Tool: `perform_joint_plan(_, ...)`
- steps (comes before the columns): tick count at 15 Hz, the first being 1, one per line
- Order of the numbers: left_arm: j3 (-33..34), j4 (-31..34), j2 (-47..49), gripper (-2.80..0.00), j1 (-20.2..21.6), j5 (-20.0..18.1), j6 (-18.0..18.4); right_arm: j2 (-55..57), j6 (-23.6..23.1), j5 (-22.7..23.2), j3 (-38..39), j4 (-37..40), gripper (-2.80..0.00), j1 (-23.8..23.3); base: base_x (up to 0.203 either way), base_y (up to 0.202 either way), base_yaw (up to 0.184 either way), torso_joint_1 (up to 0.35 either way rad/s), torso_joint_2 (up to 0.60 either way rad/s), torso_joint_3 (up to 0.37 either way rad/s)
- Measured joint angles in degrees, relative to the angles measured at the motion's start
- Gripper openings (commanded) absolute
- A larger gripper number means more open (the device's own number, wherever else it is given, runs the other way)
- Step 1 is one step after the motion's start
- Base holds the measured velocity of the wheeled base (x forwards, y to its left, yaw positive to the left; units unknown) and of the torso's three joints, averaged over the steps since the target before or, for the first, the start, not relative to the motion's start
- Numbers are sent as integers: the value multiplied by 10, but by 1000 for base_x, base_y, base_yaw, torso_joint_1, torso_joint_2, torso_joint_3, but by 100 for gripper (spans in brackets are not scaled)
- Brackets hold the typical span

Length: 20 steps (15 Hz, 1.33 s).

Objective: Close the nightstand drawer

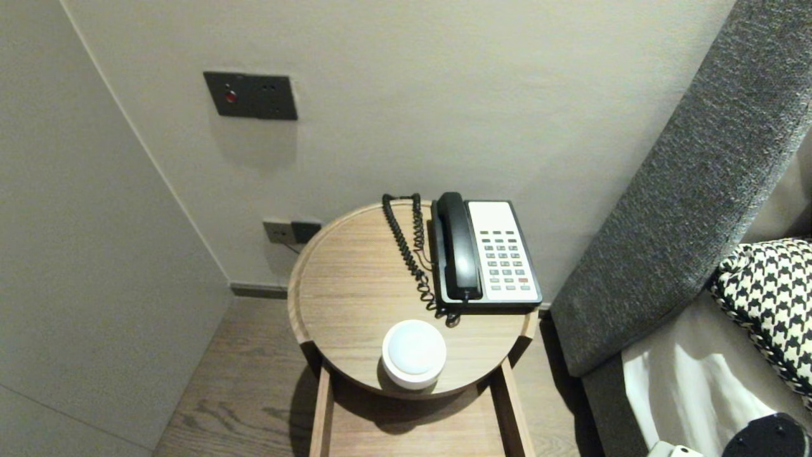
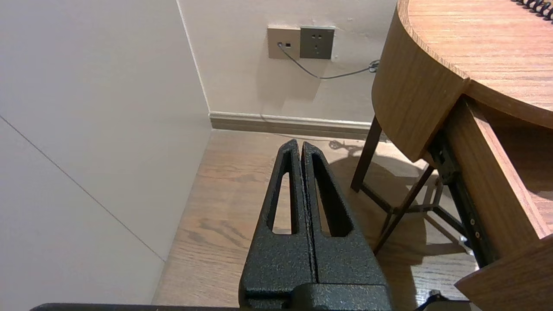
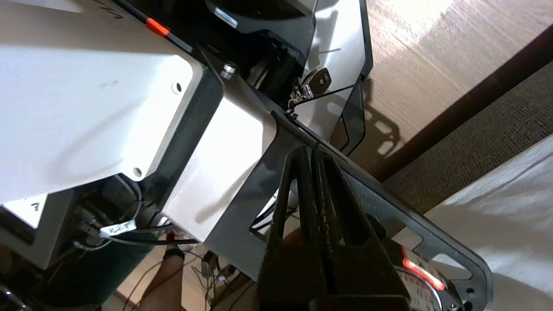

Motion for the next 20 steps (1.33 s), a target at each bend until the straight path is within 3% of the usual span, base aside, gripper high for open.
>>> perform_joint_plan(6,0,0,0,-280,0,0,0,92,-3,-7,0,-118,-280,-2,0,0,0,0,0,0)
perform_joint_plan(10,0,0,0,-280,0,0,0,126,-3,-29,-25,-125,-280,-2,0,0,0,0,0,0)
perform_joint_plan(20,0,0,0,-280,0,0,0,193,-3,-33,-108,-126,-280,-7,0,0,0,0,0,0)
